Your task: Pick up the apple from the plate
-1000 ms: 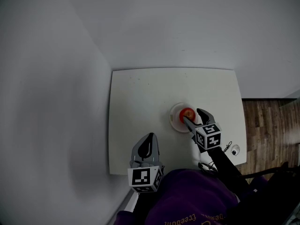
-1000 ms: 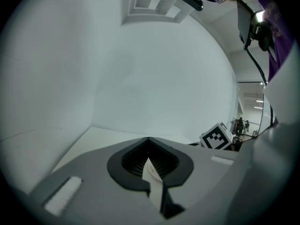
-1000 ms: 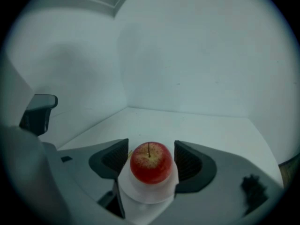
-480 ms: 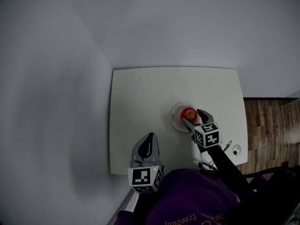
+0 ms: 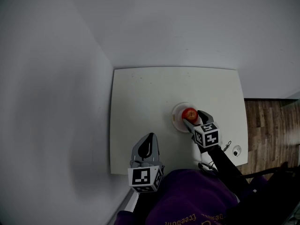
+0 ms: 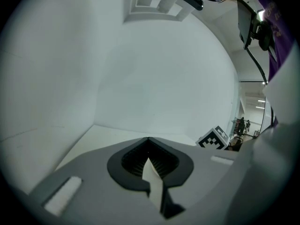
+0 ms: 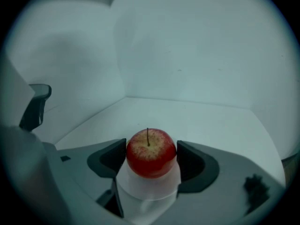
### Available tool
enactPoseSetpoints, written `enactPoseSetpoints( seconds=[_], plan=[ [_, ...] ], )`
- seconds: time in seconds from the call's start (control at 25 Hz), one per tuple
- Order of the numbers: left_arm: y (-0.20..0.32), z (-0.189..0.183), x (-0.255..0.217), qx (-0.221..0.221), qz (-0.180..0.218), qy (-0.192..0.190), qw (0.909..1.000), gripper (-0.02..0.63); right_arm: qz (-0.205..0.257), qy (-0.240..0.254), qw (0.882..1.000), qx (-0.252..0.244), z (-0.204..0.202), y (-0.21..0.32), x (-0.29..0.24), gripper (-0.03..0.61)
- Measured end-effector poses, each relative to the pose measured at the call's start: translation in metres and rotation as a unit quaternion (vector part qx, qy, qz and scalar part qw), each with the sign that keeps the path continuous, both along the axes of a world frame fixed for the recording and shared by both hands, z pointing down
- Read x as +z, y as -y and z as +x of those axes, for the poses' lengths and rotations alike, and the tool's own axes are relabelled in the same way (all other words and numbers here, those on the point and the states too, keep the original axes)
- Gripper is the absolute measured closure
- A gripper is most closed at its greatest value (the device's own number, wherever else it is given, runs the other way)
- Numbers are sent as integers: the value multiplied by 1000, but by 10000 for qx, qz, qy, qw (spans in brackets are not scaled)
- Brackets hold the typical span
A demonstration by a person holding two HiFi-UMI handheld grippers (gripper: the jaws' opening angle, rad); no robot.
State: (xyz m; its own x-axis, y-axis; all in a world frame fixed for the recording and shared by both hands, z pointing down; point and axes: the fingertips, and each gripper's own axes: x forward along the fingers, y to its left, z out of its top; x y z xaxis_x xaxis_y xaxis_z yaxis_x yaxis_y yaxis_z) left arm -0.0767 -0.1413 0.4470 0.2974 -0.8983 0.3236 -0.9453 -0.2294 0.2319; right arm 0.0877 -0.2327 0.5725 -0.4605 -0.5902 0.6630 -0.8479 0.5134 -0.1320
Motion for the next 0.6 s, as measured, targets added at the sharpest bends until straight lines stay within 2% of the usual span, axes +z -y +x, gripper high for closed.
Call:
enactPoseSetpoints(
  seconds=[0.6],
  plan=[
    [2, 1, -1, 16, 14, 10, 10000, 607, -88, -77, 9998, -163, -2, 1, 2, 253]
  ],
)
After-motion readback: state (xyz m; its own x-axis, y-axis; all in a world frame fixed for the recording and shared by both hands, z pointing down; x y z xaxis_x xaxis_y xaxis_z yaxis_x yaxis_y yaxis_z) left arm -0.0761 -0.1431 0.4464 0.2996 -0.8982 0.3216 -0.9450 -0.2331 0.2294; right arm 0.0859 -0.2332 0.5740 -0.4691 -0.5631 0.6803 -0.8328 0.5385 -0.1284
